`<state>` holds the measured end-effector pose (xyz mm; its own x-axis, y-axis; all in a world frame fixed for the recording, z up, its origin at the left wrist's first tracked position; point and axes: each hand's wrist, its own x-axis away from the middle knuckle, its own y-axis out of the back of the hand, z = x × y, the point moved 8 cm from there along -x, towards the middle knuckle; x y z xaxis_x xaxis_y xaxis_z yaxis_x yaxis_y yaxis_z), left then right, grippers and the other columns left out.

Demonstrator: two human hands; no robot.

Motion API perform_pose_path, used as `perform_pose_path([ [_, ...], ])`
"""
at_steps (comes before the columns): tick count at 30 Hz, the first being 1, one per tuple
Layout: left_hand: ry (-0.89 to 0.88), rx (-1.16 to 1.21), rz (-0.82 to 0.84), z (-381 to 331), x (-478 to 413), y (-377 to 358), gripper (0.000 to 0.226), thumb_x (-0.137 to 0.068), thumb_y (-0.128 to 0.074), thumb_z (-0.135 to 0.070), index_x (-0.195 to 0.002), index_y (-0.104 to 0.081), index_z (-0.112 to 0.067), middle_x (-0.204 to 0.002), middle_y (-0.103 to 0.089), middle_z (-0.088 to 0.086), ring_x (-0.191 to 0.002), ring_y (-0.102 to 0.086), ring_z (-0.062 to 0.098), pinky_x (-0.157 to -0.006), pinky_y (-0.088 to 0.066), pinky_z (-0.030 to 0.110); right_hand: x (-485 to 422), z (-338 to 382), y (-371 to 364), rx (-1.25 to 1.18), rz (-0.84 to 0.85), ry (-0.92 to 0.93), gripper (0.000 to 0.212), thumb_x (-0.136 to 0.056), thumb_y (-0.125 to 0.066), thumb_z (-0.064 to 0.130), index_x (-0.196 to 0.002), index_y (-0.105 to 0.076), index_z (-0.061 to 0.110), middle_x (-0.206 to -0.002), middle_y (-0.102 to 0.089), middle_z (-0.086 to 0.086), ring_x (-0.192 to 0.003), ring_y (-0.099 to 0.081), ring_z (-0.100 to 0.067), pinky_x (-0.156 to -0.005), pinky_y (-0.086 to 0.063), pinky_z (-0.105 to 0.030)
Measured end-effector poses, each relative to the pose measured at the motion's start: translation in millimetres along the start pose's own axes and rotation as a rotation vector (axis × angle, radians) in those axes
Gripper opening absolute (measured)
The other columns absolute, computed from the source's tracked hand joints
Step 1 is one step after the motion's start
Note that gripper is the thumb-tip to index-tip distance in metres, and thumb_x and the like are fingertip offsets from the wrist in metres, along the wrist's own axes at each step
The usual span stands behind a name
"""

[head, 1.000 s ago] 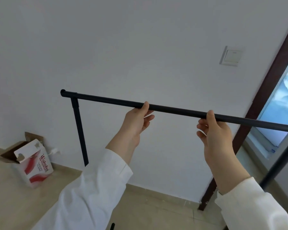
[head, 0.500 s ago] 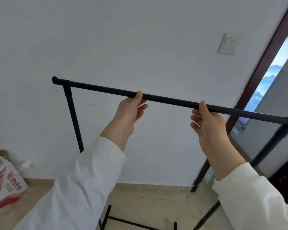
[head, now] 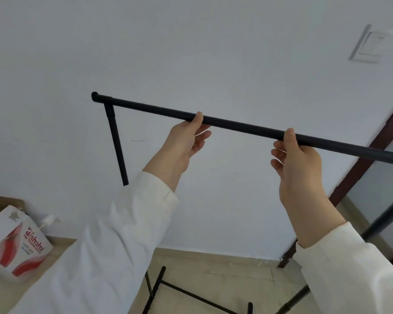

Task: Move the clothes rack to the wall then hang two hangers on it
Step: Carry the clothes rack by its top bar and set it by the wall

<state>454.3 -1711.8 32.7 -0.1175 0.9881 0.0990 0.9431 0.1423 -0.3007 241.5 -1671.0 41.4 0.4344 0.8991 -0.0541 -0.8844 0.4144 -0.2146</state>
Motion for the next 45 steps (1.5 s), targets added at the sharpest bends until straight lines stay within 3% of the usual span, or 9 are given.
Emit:
perform_pose_path([
  [5,0.043,0.000,0.033,6,-32,13,0.018,-0.091,-0.050,-0.034,-0.087,-0.059,-0.019,-0.088,-0.066,-0.007,-0.082,-0.062,0.007,-0.065,-0.045,0.017,-12,-17,-21,0.023,-0.048,-0.016,0.022,-0.091,-0.047,0.032,-0.073,-0.054,0.022,-0.070,-0.057,0.008,-0.065,-0.054,-0.006,-0.066,-0.048,-0.020],
  [16,0.092,-0.011,0.126,4,-88,37,0.019,-0.091,-0.050,-0.034,-0.093,-0.060,-0.018,-0.086,-0.066,-0.008,-0.080,-0.062,0.005,-0.063,-0.046,0.015,-31,-35,-62,0.055,-0.162,-0.004,0.023,-0.091,-0.047,0.033,-0.072,-0.054,0.022,-0.068,-0.056,0.007,-0.064,-0.054,-0.005,-0.064,-0.047,-0.019],
  [23,0.073,-0.019,0.173,-3,-109,37,0.032,-0.092,-0.048,-0.035,-0.113,-0.059,-0.013,-0.091,-0.066,-0.008,-0.085,-0.063,0.005,-0.067,-0.047,0.015,-42,-36,-76,0.033,-0.183,0.010,0.021,-0.091,-0.047,0.033,-0.075,-0.054,0.022,-0.070,-0.056,0.007,-0.066,-0.055,-0.005,-0.068,-0.047,-0.021],
  [31,0.079,-0.028,0.190,3,-115,43,0.024,-0.092,-0.048,-0.035,-0.104,-0.059,-0.017,-0.093,-0.066,-0.008,-0.085,-0.062,0.005,-0.070,-0.047,0.017,-45,-46,-79,0.032,-0.162,0.022,0.020,-0.092,-0.046,0.032,-0.076,-0.054,0.022,-0.070,-0.056,0.006,-0.067,-0.055,-0.007,-0.068,-0.047,-0.022],
  [45,0.035,-0.089,0.167,19,-94,29,0.025,-0.092,-0.047,-0.037,-0.104,-0.057,-0.018,-0.093,-0.066,-0.011,-0.082,-0.062,0.004,-0.073,-0.047,0.019,-43,-51,-46,0.036,-0.152,-0.037,0.019,-0.090,-0.047,0.032,-0.078,-0.056,0.021,-0.072,-0.059,0.005,-0.067,-0.055,-0.008,-0.068,-0.047,-0.024],
])
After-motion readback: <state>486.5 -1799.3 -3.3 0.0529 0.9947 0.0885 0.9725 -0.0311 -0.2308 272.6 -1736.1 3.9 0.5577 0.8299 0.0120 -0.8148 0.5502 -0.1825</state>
